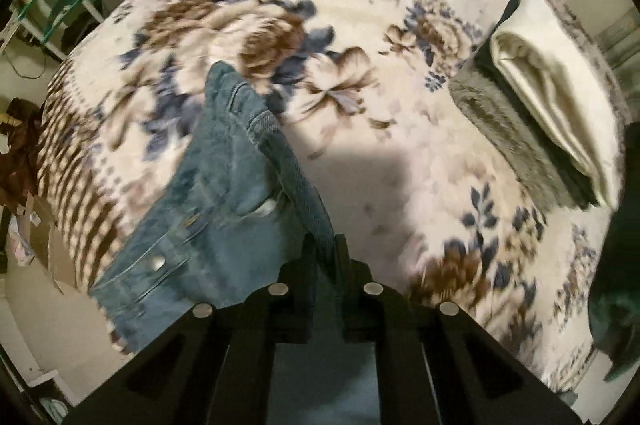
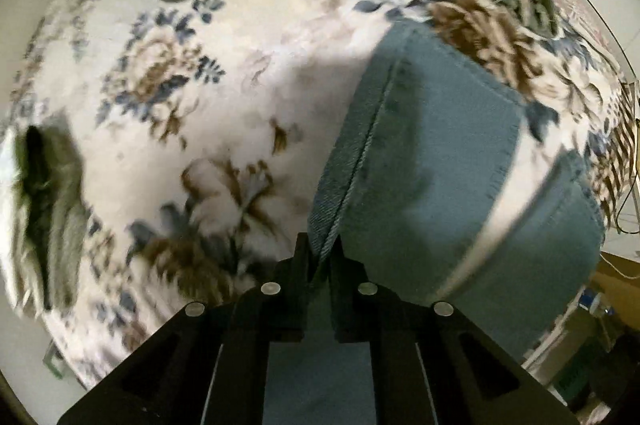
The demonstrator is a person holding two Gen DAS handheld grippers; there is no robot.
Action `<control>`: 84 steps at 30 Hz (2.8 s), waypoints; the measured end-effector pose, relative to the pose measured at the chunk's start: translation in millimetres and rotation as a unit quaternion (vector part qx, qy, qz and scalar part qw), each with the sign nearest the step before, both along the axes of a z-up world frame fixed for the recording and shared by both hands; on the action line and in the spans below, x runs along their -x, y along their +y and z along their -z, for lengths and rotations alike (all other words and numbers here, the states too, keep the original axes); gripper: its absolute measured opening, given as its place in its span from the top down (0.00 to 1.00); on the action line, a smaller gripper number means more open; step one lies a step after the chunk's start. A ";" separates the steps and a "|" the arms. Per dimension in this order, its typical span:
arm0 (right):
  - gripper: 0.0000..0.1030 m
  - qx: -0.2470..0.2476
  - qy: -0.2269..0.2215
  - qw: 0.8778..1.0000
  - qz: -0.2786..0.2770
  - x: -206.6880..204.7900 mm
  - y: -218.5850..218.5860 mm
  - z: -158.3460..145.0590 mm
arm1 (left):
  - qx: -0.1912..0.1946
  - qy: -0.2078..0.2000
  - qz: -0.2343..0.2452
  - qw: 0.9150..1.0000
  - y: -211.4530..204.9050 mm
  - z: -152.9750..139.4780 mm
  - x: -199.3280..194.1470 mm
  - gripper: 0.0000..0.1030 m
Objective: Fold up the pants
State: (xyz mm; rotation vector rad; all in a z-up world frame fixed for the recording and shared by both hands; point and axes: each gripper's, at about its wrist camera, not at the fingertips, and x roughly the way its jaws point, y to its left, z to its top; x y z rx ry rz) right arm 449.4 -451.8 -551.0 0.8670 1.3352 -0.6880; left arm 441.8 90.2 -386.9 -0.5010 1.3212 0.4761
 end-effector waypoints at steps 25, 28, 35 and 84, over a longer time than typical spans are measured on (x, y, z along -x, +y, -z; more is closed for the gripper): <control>0.89 -0.030 0.024 0.995 -0.093 278.2 9.5 29.7 | -0.033 0.054 0.003 0.998 34.7 162.6 229.8 0.91; 0.65 -0.072 0.025 0.992 -0.096 285.5 0.0 40.1 | -0.030 0.037 0.005 0.999 33.9 156.3 232.4 0.65; 0.45 -0.053 -0.011 0.996 -0.075 314.7 -54.7 3.7 | -0.075 0.001 0.020 0.997 11.4 119.0 224.4 0.18; 0.53 -0.277 -0.151 0.942 0.118 378.3 -194.7 99.6 | -0.170 0.099 0.260 0.945 -324.6 200.0 224.6 0.18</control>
